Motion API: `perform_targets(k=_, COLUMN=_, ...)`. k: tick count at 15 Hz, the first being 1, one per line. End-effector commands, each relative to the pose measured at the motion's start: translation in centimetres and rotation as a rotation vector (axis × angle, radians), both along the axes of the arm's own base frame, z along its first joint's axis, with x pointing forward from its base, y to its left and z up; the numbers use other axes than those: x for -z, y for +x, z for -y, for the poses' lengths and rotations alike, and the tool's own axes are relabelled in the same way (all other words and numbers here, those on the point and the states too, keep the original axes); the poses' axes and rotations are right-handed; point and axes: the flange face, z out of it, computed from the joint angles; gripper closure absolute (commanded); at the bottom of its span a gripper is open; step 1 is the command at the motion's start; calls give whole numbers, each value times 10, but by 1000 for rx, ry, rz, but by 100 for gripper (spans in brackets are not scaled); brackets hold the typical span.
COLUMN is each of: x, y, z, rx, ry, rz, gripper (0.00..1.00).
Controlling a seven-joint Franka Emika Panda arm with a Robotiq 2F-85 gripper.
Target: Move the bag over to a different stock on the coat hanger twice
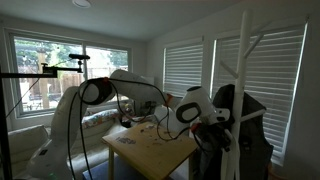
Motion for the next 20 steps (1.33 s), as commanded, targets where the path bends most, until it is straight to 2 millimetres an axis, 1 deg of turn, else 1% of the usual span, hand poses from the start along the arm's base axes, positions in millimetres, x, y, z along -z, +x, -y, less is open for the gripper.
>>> perform_targets(k=1, x=-26, y=-10, z=-13, rx=14, ry=14, rz=-4, gripper=99)
perform_targets(k=4, x=-39, y=-16, z=-22, rx=5, ry=5, rz=-10, gripper=99)
perform_targets(k=9, x=-63, y=-35, z=-22, rx=57, ry=-64, rz=-22, gripper=99)
perform_targets(k=16, x=-88, y=-54, z=-33, rx=101, ry=-129, rz=-29, gripper=99)
perform_targets(k=20, x=-106, y=-68, z=-33, rx=107, ry=-185, rz=-25, gripper=99)
